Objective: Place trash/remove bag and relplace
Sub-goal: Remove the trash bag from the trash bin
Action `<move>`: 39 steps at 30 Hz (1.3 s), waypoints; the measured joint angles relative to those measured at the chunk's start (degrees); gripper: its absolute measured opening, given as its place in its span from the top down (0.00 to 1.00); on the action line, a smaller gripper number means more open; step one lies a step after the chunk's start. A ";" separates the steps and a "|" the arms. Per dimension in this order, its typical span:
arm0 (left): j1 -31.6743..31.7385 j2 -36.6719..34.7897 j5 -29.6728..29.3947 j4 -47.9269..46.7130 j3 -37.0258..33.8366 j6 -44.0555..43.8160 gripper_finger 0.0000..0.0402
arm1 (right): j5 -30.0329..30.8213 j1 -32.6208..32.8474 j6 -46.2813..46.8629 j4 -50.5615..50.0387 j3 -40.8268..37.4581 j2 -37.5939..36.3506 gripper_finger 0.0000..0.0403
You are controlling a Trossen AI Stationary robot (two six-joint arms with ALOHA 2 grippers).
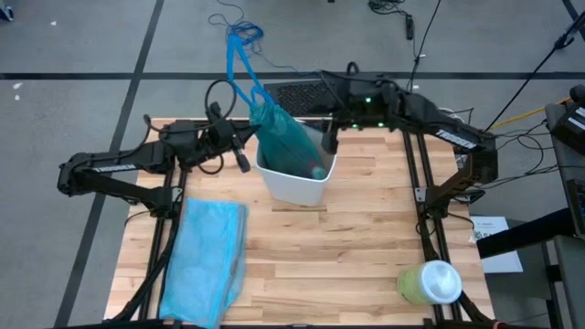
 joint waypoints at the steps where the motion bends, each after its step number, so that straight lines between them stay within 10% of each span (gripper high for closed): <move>1: 0.00 -0.04 0.00 0.02 0.00 0.11 1.00 | -1.99 0.00 0.63 2.76 -1.68 0.00 0.61; 12: 0.02 0.71 0.28 0.28 3.53 2.57 1.00 | -8.60 -0.11 7.02 23.90 -11.14 2.25 0.23; 27: 0.04 3.24 3.94 3.32 5.57 2.76 1.00 | -16.08 -0.09 11.96 46.52 -11.21 14.96 0.20; 32: 0.04 3.25 5.66 3.60 5.57 2.70 1.00 | -15.85 -0.09 11.89 49.32 -11.22 17.44 0.35; 39: 0.06 3.25 8.22 6.16 5.57 2.54 1.00 | -12.75 -0.17 9.29 48.97 -11.25 17.90 0.93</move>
